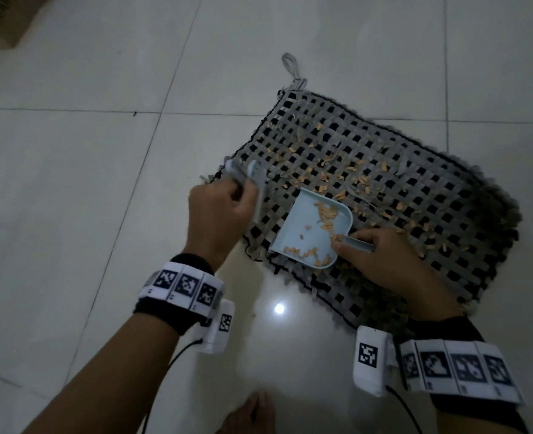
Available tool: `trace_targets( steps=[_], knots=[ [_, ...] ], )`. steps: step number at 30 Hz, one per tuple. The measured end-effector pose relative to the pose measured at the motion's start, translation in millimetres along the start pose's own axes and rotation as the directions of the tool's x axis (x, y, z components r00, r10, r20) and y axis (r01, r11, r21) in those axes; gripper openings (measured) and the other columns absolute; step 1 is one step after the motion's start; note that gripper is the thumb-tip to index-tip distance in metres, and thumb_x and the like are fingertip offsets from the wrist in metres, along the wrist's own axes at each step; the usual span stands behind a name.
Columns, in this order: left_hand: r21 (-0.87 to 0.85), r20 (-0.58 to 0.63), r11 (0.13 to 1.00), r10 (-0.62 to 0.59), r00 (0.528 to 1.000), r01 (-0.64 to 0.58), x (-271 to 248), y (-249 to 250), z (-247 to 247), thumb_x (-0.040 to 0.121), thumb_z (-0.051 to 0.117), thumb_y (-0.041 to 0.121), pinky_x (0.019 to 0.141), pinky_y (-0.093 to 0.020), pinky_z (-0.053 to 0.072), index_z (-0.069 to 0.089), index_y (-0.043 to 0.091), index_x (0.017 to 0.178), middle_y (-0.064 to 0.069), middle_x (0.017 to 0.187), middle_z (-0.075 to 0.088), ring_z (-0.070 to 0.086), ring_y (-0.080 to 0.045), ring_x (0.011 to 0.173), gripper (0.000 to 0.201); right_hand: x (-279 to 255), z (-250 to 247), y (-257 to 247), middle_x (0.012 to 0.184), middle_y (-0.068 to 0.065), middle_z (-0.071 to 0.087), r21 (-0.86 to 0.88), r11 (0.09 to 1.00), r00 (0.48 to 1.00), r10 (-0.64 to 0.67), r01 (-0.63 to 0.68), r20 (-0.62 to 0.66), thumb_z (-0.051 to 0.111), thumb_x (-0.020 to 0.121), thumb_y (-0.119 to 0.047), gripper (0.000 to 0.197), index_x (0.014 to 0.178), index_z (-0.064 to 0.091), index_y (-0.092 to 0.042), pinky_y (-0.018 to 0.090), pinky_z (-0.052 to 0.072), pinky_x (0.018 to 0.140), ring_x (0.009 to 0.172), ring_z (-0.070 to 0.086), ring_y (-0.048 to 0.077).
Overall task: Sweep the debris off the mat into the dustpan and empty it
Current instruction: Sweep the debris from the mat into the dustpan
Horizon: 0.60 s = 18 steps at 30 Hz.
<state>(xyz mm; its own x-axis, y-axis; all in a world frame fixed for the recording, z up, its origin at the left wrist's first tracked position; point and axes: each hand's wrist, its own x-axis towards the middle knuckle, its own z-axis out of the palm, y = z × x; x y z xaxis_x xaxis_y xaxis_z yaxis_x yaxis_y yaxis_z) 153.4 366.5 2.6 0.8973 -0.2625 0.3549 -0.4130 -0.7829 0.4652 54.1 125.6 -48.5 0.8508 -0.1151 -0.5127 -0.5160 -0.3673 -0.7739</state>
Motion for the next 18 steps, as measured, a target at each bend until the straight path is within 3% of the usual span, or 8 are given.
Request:
trace_targets(
  steps=[3,5,8,11,14,18],
  knots=[
    [0.124,-0.015,0.99,-0.061,0.998,0.062,8,-23,-9,0.1,0.058,0.024,0.043,-0.016,0.032,0.059,0.015,0.058,0.003,0.048,0.057,0.047,-0.009,0.036,0.043,0,0,1,0.078,-0.006,0.071,0.008,1.0,1.0,-0.002,0.002,0.001,0.074,0.087,-0.041,0.022,0.089,0.077,-0.019,0.025,0.046,0.058,0.069,0.065,0.01],
    [0.176,0.028,0.981,-0.091,0.995,0.085,6,-33,-8,0.101,0.054,0.029,0.045,-0.022,0.034,0.065,0.01,0.062,-0.003,0.053,0.064,0.057,-0.019,0.043,0.045,1,1,2,0.081,-0.005,0.072,0.007,1.0,1.0,0.001,-0.001,0.004,0.075,0.086,-0.041,0.021,0.088,0.077,-0.021,0.029,0.052,0.062,0.074,0.067,0.012],
    [0.178,0.066,0.982,-0.07,0.995,0.057,-1,-29,-1,0.1,0.057,0.024,0.044,-0.013,0.023,0.059,0.016,0.06,0.002,0.051,0.058,0.05,-0.016,0.04,0.041,2,1,2,0.084,-0.006,0.073,0.009,1.0,1.0,-0.002,0.002,0.005,0.075,0.086,-0.042,0.019,0.087,0.076,-0.023,0.031,0.055,0.065,0.078,0.068,0.012],
    [0.164,0.076,0.986,-0.018,0.997,0.005,-4,-21,7,0.099,0.06,0.02,0.044,-0.022,0.02,0.052,0.016,0.057,0.003,0.048,0.05,0.044,-0.015,0.039,0.043,1,1,2,0.078,-0.006,0.071,0.01,1.0,1.0,-0.003,0.002,0.004,0.075,0.086,-0.042,0.017,0.083,0.074,-0.026,0.024,0.045,0.058,0.069,0.065,0.01],
    [0.099,0.064,0.995,-0.021,0.998,0.015,-5,-19,10,0.098,0.059,0.023,0.046,-0.028,0.032,0.066,0.008,0.062,-0.002,0.053,0.063,0.053,-0.017,0.043,0.04,2,1,3,0.079,-0.005,0.072,0.018,1.0,1.0,0.002,-0.002,0.001,0.075,0.086,-0.043,0.018,0.084,0.075,-0.025,0.026,0.047,0.06,0.071,0.066,0.012],
    [0.046,-0.061,0.998,-0.05,0.997,0.053,-2,-22,2,0.098,0.059,0.019,0.047,-0.028,0.046,0.076,0.003,0.076,-0.006,0.062,0.071,0.064,-0.017,0.049,0.032,2,1,4,0.075,-0.006,0.07,0.019,1.0,1.0,-0.007,0.006,0.004,0.075,0.086,-0.043,0.019,0.084,0.075,-0.024,0.025,0.045,0.057,0.066,0.064,0.01]
  ],
)
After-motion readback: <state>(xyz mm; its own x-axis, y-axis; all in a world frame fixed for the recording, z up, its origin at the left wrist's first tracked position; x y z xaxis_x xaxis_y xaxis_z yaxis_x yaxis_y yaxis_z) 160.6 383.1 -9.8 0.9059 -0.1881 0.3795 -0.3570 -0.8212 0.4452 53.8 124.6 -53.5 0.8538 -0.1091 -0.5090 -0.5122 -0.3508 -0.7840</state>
